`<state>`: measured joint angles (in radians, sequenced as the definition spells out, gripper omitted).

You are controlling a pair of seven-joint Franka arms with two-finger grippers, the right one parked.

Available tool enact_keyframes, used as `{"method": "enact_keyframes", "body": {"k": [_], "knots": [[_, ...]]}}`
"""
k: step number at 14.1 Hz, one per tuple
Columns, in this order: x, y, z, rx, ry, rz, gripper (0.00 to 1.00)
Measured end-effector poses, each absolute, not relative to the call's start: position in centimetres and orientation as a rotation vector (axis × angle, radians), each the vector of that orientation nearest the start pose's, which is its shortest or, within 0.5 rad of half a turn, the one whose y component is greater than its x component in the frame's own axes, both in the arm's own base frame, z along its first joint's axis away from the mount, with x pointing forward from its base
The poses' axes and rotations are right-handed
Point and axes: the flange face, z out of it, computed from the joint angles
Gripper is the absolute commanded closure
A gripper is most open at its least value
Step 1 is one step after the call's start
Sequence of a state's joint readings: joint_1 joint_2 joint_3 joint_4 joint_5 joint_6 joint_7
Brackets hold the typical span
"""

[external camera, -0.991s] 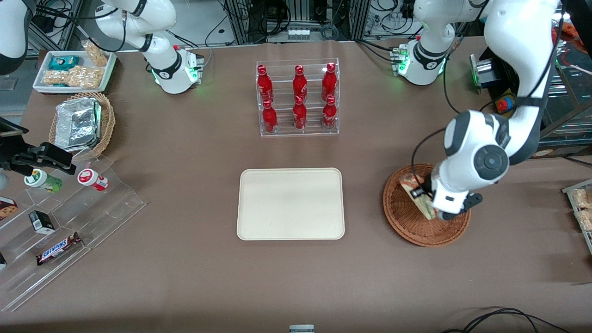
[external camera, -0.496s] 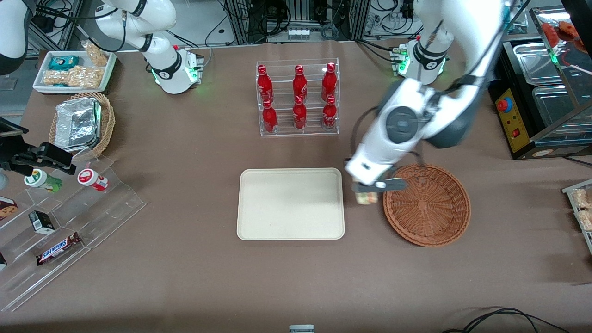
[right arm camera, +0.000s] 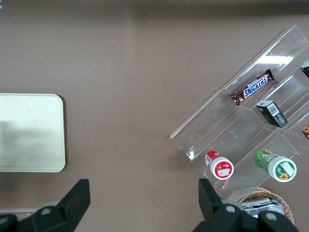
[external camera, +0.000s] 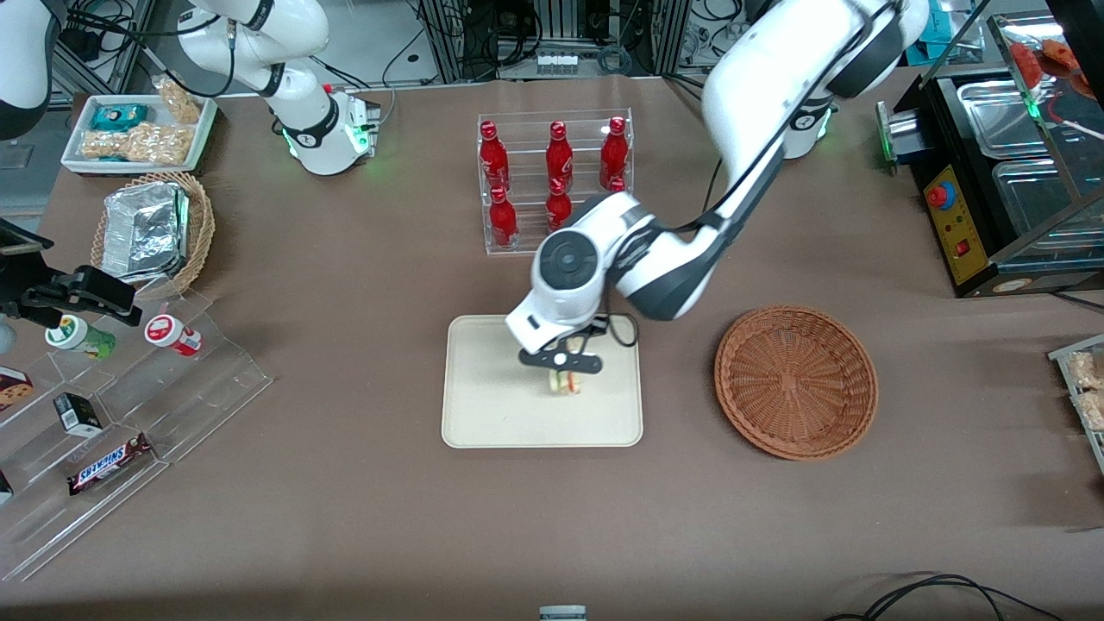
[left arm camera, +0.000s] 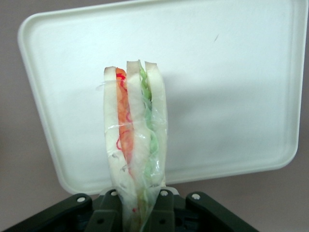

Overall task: Place sandwich from basket to tray
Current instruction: 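Lower the sandwich onto the tray center and open the left gripper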

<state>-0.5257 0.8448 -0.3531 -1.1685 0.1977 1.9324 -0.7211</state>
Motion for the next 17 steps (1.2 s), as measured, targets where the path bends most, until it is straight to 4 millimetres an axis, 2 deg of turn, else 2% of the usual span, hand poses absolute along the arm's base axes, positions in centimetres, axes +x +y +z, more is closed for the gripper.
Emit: {"method": "enact_keyframes", "body": {"k": [4,7,8,9,10,11,12,13,14,15,17], "knots": [[55.6,-54.1,26.5,-3.202,0.206,0.034,0.77],[55.6,-54.5,24.4,-3.212,0.211,0.024,0.69],[55.6,-54.5,24.1,-3.210,0.211,0.028,0.61],[55.5,-54.5,24.0,-3.209,0.213,0.031,0.60],[55.4,-54.6,23.9,-3.205,0.217,0.035,0.45],[55.2,-54.7,23.8,-3.198,0.221,0.045,0.36],[55.1,-54.7,23.9,-3.192,0.224,0.048,0.31],[55.3,-54.6,24.2,-3.183,0.220,0.047,0.10],[55.7,-54.2,24.9,-3.171,0.208,0.045,0.00],[56.2,-53.6,26.2,-3.155,0.194,0.043,0.00],[57.5,-51.8,31.3,-3.130,0.147,0.021,0.00]]}}
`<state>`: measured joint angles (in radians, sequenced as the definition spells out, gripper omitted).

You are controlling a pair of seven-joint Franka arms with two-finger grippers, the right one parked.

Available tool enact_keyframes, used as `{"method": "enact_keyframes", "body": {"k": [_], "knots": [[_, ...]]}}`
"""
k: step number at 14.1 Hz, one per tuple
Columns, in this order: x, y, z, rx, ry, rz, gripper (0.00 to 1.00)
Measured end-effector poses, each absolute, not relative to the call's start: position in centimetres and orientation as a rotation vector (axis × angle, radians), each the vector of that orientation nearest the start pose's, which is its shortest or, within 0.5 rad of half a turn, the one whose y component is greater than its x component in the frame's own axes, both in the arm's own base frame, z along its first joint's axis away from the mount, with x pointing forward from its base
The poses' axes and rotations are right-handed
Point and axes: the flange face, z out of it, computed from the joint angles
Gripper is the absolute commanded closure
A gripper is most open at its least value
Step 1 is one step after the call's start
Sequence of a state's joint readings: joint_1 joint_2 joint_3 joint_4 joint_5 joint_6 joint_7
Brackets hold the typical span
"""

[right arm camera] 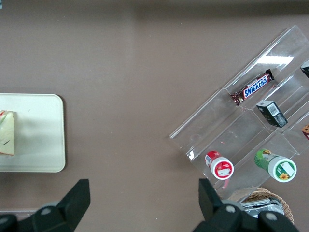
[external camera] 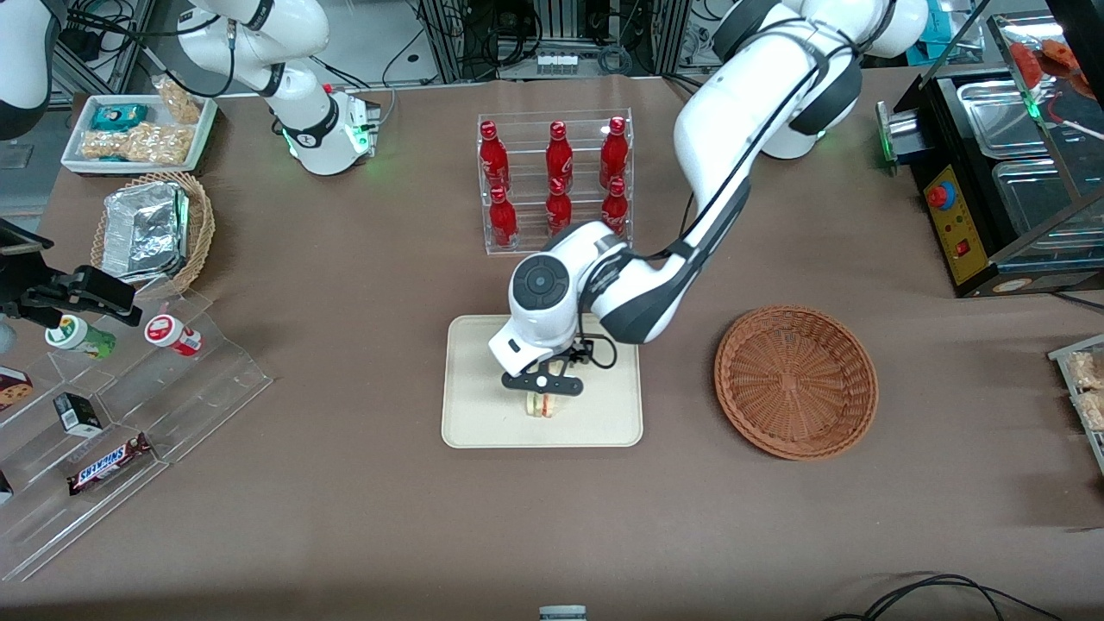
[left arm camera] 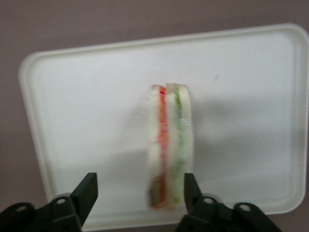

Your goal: Place sandwich from basket to tray

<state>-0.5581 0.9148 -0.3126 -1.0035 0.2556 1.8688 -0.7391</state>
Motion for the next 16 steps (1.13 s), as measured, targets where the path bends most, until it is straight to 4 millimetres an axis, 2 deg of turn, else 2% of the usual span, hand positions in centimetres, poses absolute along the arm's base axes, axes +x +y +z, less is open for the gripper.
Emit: {"method": "enact_keyframes", "body": {"k": [2,4,6,7,9,12,15,16], "knots": [[59.2,-47.9,38.4,-3.103,0.059,0.011,0.00],[60.3,-42.1,45.8,-3.084,-0.014,0.046,0.00],[60.4,-35.8,51.6,-3.047,-0.046,0.123,0.00],[60.2,-32.7,53.8,-3.016,-0.078,0.173,0.00],[59.8,-26.7,56.7,-2.968,-0.151,0.267,0.00],[59.3,-17.7,58.9,-2.963,-0.139,0.351,0.00],[56.4,-8.3,60.6,-2.948,-0.275,0.413,0.00],[55.3,-5.9,61.1,-2.944,-0.299,0.421,0.00]]}}
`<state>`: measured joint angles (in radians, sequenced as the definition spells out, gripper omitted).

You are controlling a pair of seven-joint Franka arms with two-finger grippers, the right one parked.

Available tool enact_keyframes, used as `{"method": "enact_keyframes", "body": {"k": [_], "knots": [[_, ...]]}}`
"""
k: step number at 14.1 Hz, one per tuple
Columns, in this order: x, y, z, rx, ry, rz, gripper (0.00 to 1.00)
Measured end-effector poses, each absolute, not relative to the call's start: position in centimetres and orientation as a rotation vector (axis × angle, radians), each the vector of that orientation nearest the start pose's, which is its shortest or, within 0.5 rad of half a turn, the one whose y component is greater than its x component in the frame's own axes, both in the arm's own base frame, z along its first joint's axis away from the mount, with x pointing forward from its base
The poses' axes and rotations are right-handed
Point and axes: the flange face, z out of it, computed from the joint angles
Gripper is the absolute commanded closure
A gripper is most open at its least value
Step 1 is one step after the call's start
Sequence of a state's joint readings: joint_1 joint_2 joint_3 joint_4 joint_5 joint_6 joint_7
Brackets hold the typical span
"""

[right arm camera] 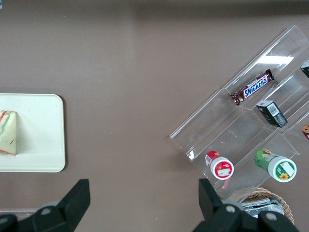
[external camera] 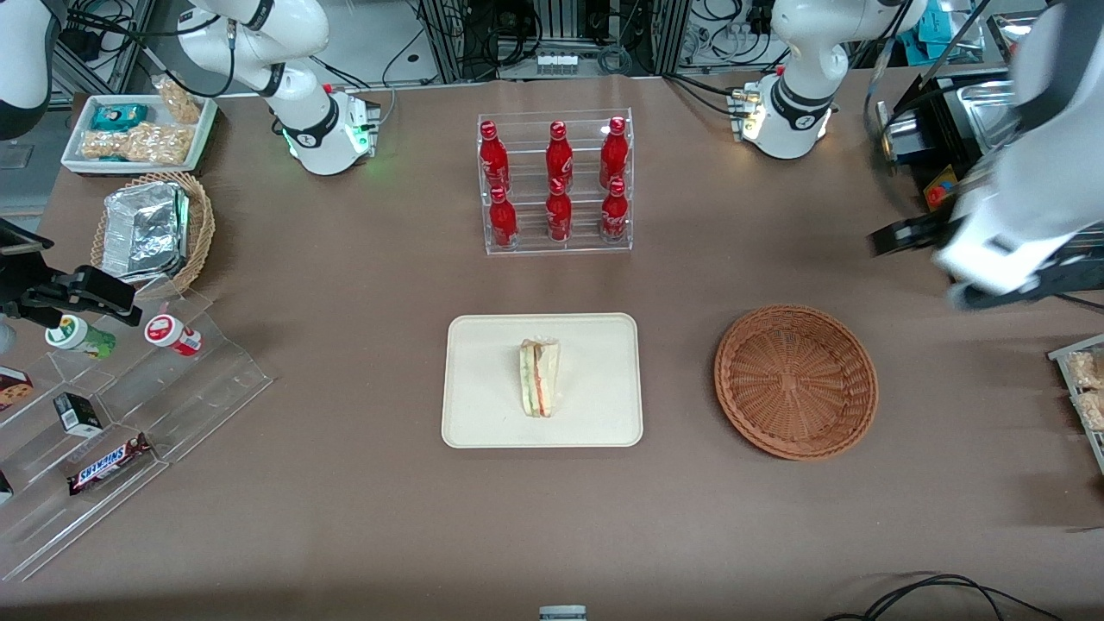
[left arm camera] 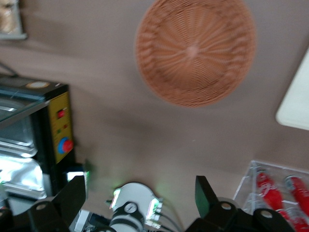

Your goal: Place sandwich from basket to tray

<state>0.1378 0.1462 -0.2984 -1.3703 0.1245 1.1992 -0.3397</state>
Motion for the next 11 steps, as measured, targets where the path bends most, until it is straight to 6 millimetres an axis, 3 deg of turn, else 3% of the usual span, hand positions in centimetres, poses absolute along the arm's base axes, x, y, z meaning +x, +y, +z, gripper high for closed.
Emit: {"method": "enact_keyframes", "body": {"k": [2,4,11], "knots": [[53.6,-3.0,61.9,-2.930,-0.357,0.422,0.00],[53.3,-1.5,62.0,-2.926,-0.391,0.427,0.00],[53.3,-1.5,62.6,-2.930,-0.394,0.410,0.00]]}}
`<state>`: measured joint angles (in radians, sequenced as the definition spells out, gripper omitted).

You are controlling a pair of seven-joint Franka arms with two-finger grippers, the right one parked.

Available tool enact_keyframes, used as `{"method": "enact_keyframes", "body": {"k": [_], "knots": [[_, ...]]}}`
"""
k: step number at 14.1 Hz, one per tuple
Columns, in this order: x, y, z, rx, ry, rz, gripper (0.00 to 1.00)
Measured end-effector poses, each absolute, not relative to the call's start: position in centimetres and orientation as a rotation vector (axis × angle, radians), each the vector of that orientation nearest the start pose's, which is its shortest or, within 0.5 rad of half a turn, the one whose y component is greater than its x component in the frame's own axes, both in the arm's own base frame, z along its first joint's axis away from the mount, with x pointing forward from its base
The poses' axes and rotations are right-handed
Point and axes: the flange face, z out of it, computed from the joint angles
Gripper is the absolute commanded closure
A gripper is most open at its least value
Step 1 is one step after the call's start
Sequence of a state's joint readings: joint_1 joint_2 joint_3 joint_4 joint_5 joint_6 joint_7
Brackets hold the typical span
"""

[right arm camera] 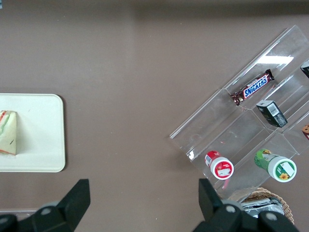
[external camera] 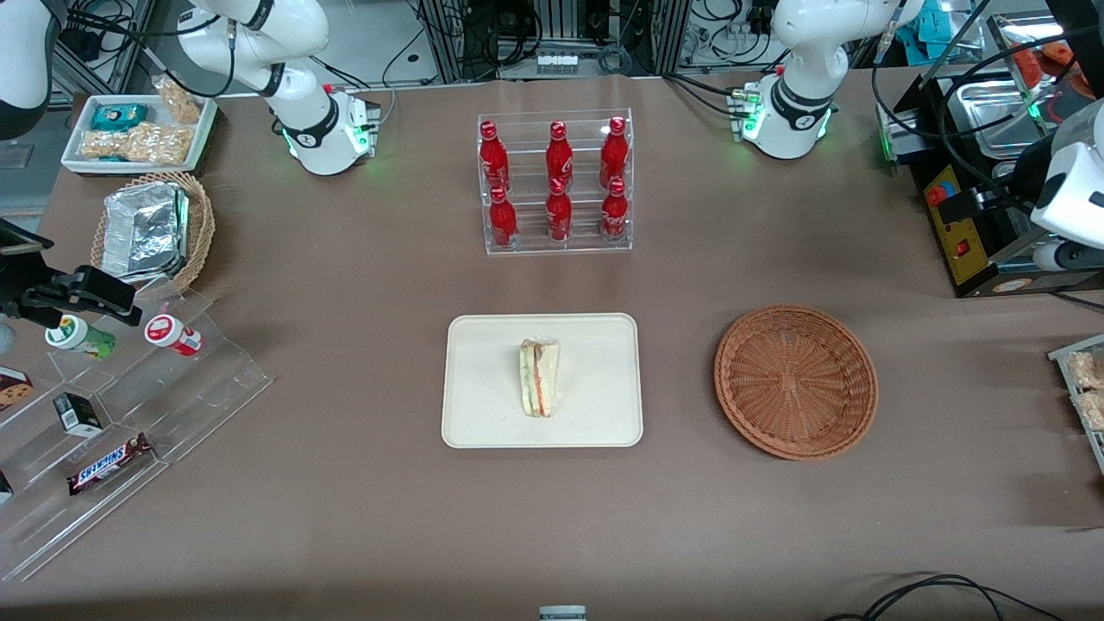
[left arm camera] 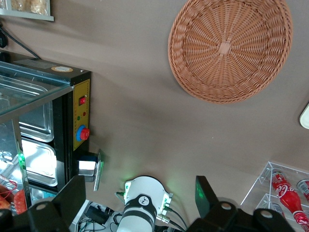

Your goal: Place sandwich from basket to tray

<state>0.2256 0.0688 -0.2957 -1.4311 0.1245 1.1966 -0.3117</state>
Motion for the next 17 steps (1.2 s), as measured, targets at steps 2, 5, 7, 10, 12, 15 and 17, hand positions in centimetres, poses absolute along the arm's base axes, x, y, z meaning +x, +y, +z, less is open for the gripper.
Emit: {"method": "enact_keyframes", "body": {"k": [2,5,7,10,12,15,17], "knots": [[52.6,-1.4,62.4,-2.915,-0.398,0.455,0.00],[52.1,-1.0,61.2,-2.902,-0.408,0.473,0.00],[51.8,-1.2,61.2,-2.911,-0.368,0.476,0.00],[51.7,-1.0,61.5,-2.932,-0.276,0.479,0.00],[51.6,-0.7,61.5,-2.935,-0.270,0.481,0.00],[51.6,-0.3,61.7,-2.938,-0.275,0.477,0.00],[51.6,-0.4,61.8,-2.940,-0.273,0.470,0.00]]}}
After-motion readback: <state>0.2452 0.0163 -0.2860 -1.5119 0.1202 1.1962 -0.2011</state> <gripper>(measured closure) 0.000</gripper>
